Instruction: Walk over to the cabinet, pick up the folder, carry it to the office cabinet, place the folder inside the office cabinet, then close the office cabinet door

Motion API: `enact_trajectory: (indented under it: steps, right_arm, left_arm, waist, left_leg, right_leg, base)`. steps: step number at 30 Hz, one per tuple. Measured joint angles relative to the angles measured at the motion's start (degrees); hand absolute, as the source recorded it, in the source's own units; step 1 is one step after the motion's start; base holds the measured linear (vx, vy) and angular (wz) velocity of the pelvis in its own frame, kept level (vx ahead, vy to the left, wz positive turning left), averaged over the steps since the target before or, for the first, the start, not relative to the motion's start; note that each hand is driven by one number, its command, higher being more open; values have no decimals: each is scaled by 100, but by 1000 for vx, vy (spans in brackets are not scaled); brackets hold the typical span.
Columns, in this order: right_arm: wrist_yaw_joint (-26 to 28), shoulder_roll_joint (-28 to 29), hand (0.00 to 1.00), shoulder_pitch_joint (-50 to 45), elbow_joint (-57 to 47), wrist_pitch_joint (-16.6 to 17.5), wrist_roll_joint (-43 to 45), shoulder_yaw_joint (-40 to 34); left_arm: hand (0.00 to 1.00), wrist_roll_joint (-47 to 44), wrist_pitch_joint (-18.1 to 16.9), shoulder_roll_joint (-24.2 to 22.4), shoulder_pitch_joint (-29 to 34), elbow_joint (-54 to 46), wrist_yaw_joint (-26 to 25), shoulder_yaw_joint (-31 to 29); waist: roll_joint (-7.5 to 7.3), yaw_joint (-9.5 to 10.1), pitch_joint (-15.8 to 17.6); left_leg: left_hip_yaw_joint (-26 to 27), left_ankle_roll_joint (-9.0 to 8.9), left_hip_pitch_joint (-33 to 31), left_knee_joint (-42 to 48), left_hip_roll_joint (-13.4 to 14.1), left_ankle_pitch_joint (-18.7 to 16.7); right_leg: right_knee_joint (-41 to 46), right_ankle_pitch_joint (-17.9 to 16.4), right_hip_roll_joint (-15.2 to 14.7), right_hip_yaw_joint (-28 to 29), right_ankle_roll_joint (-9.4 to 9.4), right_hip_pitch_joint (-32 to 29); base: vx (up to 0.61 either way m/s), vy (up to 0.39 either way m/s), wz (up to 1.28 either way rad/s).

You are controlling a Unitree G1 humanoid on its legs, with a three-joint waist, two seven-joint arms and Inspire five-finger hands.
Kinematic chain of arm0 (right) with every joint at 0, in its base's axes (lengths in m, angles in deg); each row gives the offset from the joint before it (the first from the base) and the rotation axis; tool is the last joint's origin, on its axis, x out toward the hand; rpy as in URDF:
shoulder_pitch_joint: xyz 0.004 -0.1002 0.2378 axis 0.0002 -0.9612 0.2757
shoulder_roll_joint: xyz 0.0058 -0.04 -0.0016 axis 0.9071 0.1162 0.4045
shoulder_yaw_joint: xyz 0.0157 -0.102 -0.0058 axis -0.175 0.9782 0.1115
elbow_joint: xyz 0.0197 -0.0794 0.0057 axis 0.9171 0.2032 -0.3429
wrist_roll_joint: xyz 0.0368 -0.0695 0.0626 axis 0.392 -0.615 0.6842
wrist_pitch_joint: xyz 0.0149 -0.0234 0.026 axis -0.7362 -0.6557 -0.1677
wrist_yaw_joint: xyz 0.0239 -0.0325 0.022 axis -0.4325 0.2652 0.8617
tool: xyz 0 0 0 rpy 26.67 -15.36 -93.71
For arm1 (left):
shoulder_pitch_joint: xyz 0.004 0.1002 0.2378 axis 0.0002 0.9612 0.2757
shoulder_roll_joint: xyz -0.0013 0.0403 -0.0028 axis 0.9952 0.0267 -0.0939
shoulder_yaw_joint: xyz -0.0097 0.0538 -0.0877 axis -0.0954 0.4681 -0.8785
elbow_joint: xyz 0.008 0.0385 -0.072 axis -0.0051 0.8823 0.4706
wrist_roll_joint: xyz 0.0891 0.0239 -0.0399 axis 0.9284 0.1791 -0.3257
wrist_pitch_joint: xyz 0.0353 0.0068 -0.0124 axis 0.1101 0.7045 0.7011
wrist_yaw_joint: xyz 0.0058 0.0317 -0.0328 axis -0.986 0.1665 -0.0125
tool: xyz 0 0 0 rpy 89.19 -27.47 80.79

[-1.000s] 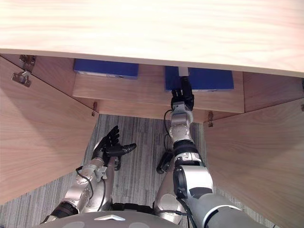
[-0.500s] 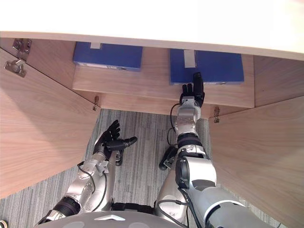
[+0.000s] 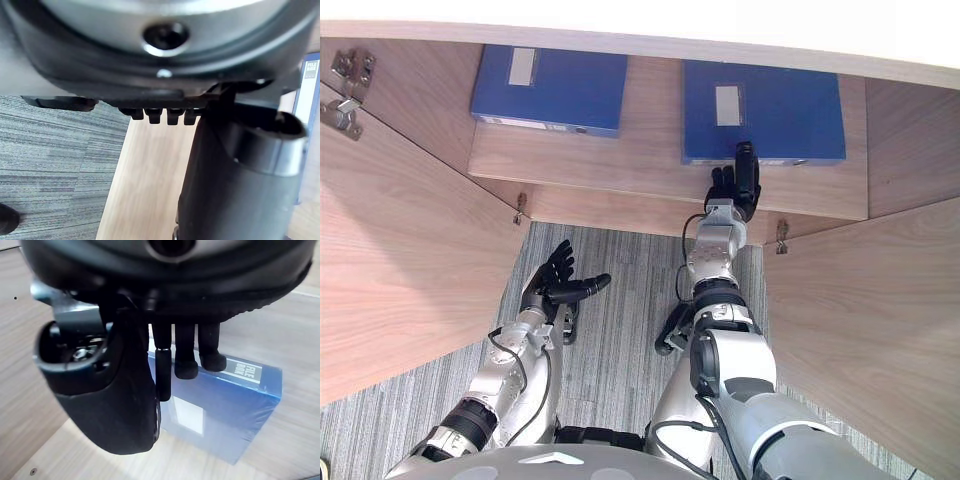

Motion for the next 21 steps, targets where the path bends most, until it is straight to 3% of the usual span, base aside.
enact_trajectory:
  steps: [12,21]
  right_arm:
    - [-246,-12,0,117,76,-44,59,-190]
    - [-319,567,0,-1293,-1296,-243,170,859]
  left_arm:
    - [100,-71,185,1,78,-24,-22,19]
    - [100,249,309,12,278,2,-94,47]
  waist:
    - [125,14,45]
    - [135,-32,53]
  left_leg:
    - [51,33,428,-703,-32,352]
    - [207,22,1035,-1018,76,335]
  right_leg:
    - [-700,335,108,-180,3,440]
    - [-994,353,211,-157,22,948]
  base:
    - [16,13,2]
    - [39,10,-6]
